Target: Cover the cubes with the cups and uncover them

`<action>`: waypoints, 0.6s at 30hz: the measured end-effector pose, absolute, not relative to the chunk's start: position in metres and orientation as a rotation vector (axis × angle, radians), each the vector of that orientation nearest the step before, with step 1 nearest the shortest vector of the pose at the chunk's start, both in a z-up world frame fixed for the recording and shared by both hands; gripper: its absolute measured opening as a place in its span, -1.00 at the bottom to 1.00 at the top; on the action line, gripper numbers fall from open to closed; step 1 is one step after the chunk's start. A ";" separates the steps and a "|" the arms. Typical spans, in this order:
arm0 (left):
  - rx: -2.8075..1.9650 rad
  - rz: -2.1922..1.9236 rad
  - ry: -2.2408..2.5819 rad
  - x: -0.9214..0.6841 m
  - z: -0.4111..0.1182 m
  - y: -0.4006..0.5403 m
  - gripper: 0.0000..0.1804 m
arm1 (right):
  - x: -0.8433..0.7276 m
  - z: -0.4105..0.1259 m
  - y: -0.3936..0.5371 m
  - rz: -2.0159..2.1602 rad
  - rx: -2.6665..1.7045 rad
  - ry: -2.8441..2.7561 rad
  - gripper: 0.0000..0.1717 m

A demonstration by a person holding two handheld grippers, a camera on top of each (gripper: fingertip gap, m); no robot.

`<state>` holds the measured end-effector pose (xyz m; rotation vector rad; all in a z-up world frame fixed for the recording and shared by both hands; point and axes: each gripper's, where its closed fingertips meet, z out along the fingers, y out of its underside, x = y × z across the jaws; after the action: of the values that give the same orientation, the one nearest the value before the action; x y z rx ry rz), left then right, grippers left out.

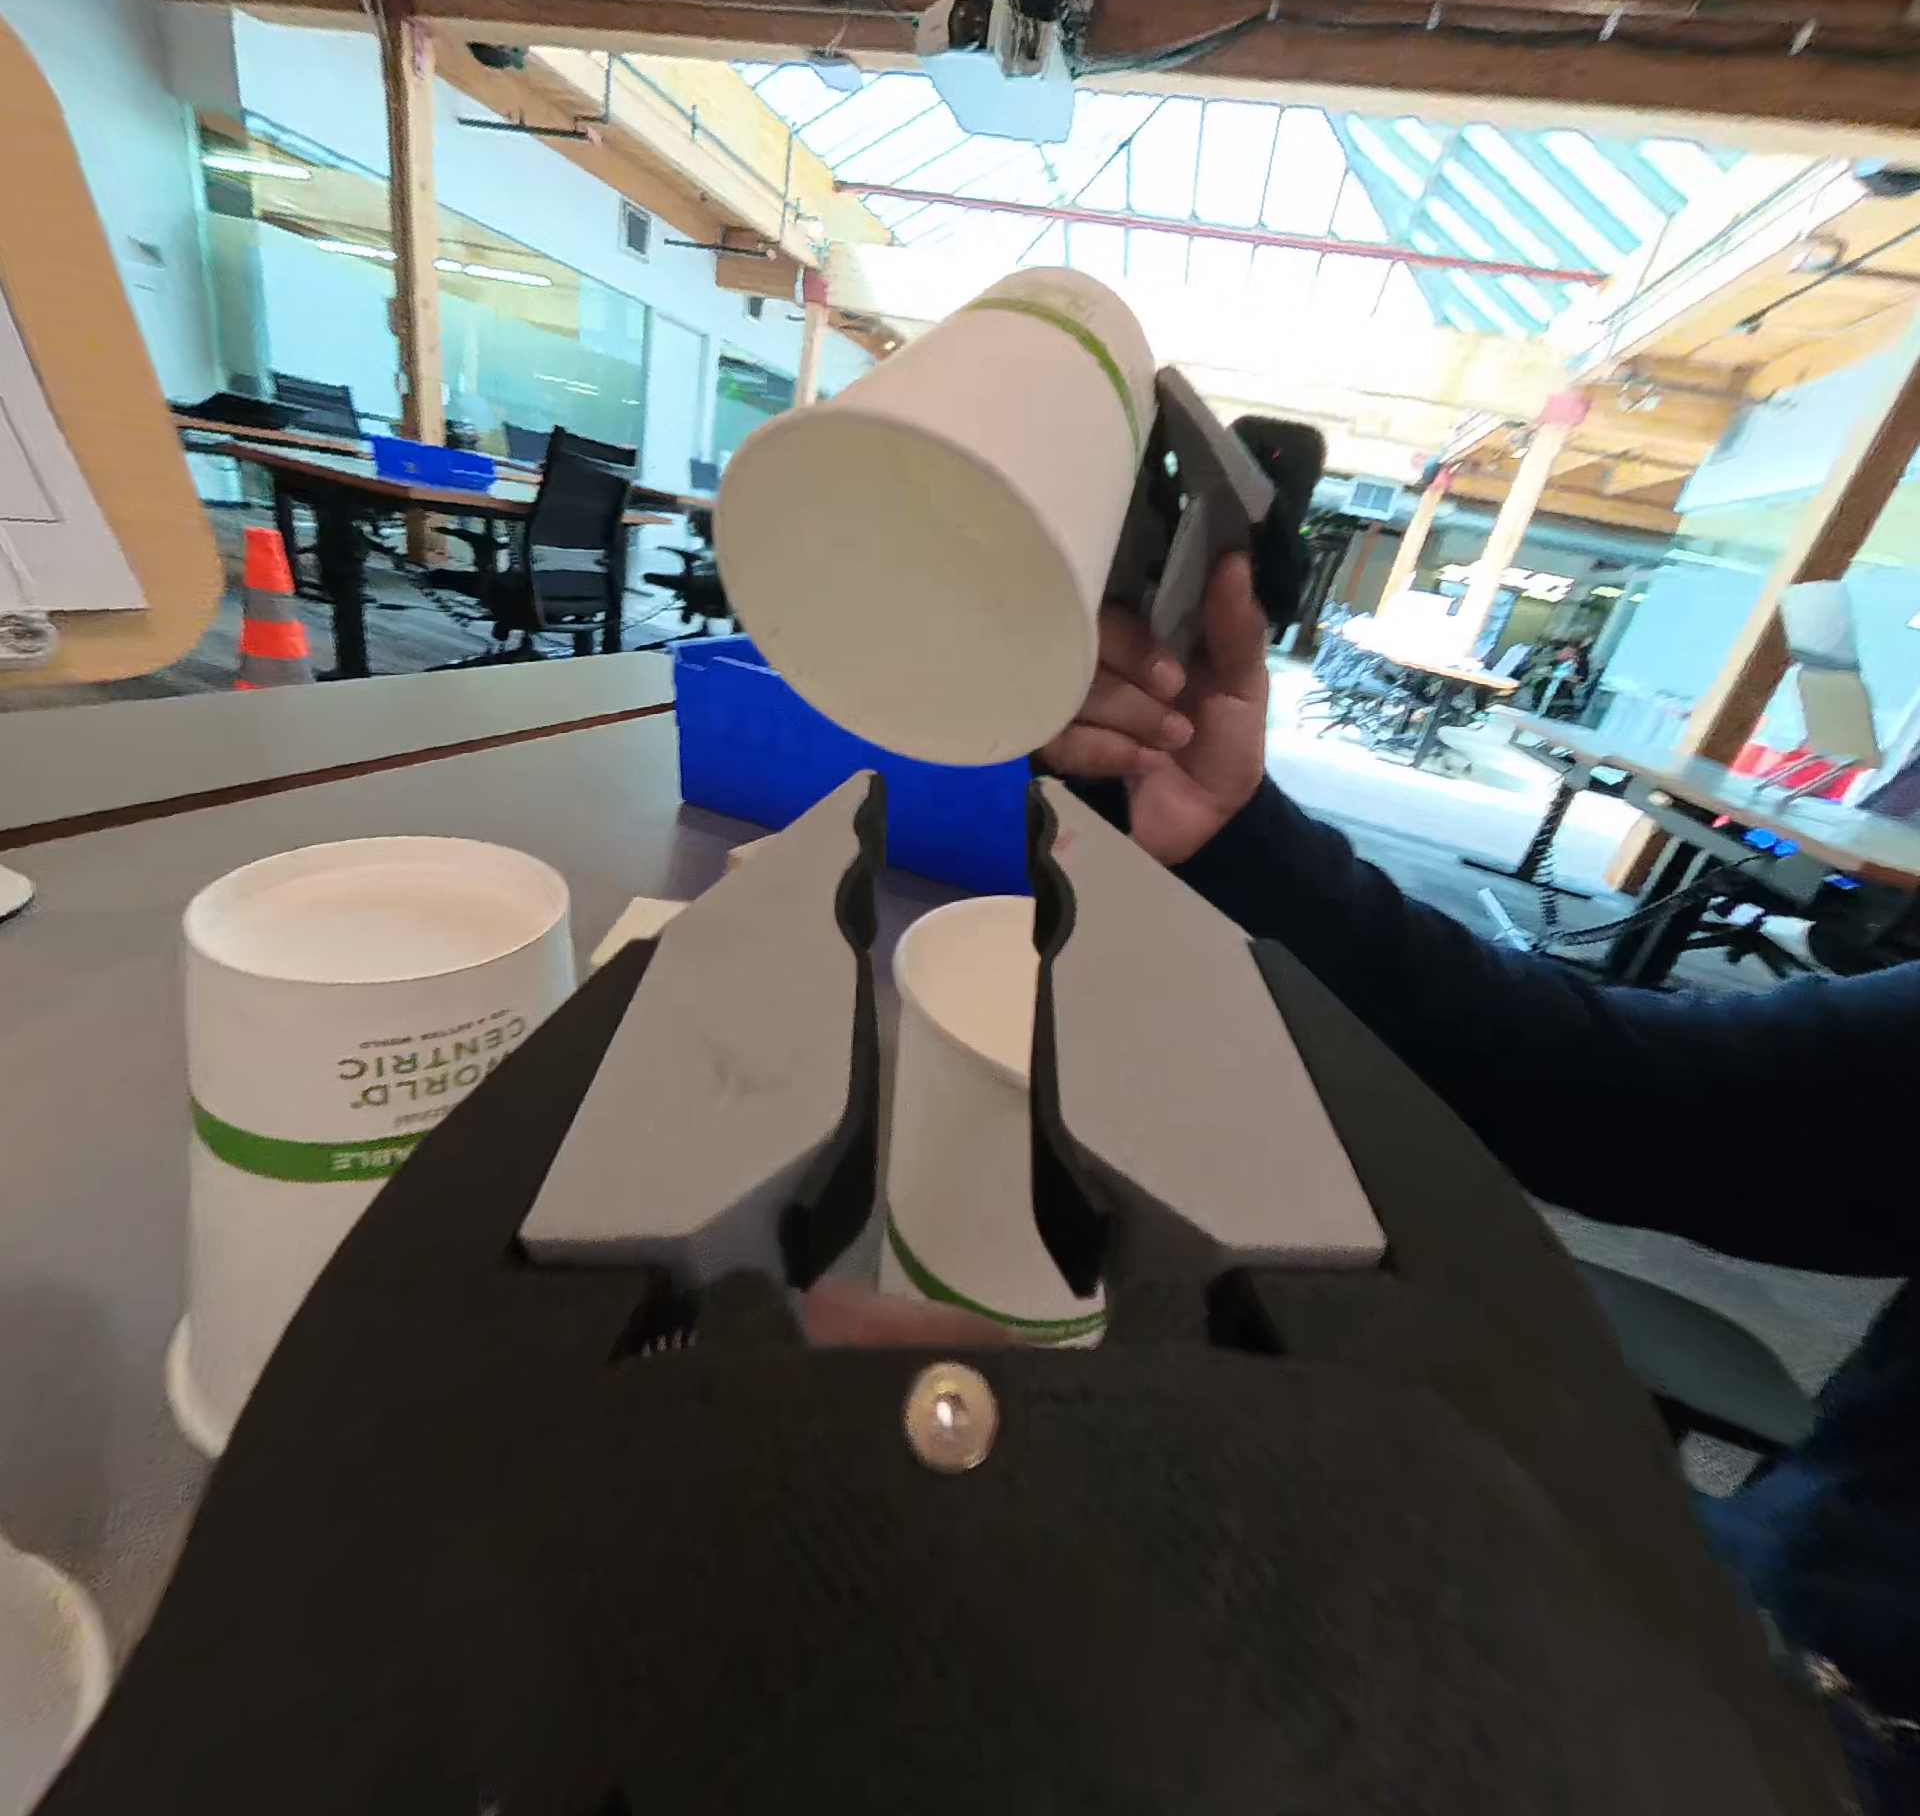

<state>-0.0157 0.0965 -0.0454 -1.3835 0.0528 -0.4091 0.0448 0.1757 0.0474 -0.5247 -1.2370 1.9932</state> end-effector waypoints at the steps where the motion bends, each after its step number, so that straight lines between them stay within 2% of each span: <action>1: -1.357 -0.436 0.064 -0.013 -0.041 0.094 -0.73 | 0.044 0.045 0.170 1.982 -0.512 -1.268 -1.00; 6: -1.241 -0.560 0.132 0.002 -0.022 0.077 -0.71 | 0.041 0.027 0.135 1.902 -0.428 -1.434 -1.00; 11: -1.186 -0.479 0.143 -0.005 -0.013 0.070 -0.88 | 0.059 0.015 0.113 1.905 -0.270 -1.580 -1.00; 18: -1.052 -0.432 0.176 -0.006 0.008 0.049 -0.99 | 0.045 -0.052 0.097 1.558 -0.277 -1.965 -1.00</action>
<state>-0.0058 0.0495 0.0078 -1.0521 0.1763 -0.4315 0.0450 0.0970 -0.0520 -0.2775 -1.9651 1.5579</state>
